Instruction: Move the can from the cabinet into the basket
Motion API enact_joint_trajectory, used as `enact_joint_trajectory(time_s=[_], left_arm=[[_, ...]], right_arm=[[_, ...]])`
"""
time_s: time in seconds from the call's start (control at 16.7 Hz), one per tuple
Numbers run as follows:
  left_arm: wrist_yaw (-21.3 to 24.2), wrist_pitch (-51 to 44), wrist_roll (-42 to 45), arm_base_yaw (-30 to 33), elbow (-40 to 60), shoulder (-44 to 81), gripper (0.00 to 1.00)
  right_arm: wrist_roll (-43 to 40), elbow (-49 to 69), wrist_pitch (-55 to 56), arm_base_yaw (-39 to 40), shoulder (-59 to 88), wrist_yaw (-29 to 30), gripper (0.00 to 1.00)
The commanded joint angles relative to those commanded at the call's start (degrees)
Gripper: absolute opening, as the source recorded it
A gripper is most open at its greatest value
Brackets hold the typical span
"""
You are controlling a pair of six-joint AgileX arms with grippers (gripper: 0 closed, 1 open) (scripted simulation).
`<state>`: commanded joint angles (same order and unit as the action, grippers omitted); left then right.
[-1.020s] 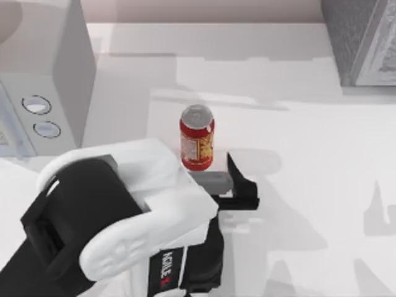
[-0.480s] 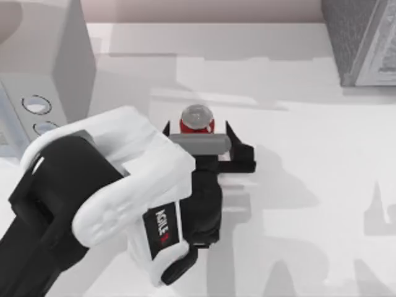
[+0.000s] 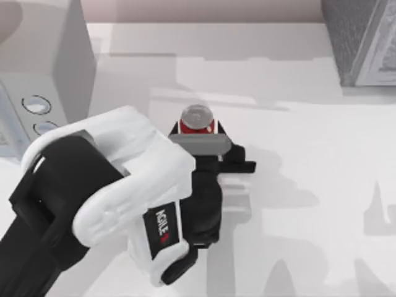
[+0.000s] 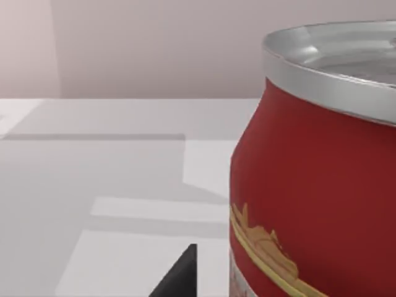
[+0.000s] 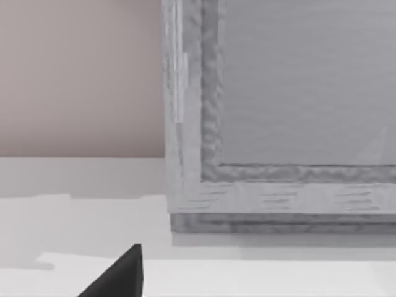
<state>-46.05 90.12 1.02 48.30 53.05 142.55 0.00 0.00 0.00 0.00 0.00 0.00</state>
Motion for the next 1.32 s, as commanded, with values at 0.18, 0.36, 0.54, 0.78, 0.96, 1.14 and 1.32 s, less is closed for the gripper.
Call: enact_joint_trajectory(time_s=[0.18,0.36,0.54,0.78,0.96,1.14,1.32], left_arm=[[0.0,0.0,0.0,0.0,0.0,0.0,0.32],[0.0,0.0,0.0,0.0,0.0,0.0,0.1],[0.0,0.0,0.0,0.0,0.0,0.0,0.0],[0.0,0.0,0.0,0.0,0.0,0.0,0.0],[0.01,0.0,0.05,0.15,-0.02,-0.07,0.0],[1.58,-1.66,0.4,-1.26,-0.06,-1.74,0.0],[7.66,-8.49,1.59,-6.84,-0.2,-8.66,0.0]], right_arm=[[0.0,0.0,0.0,0.0,0.0,0.0,1.0],[0.0,0.0,0.0,0.0,0.0,0.0,1.0],[0.0,0.0,0.0,0.0,0.0,0.0,1.0],[0.0,0.0,0.0,0.0,0.0,0.0,1.0],[0.0,0.0,0.0,0.0,0.0,0.0,1.0],[0.0,0.0,0.0,0.0,0.0,0.0,1.0],[0.0,0.0,0.0,0.0,0.0,0.0,1.0]])
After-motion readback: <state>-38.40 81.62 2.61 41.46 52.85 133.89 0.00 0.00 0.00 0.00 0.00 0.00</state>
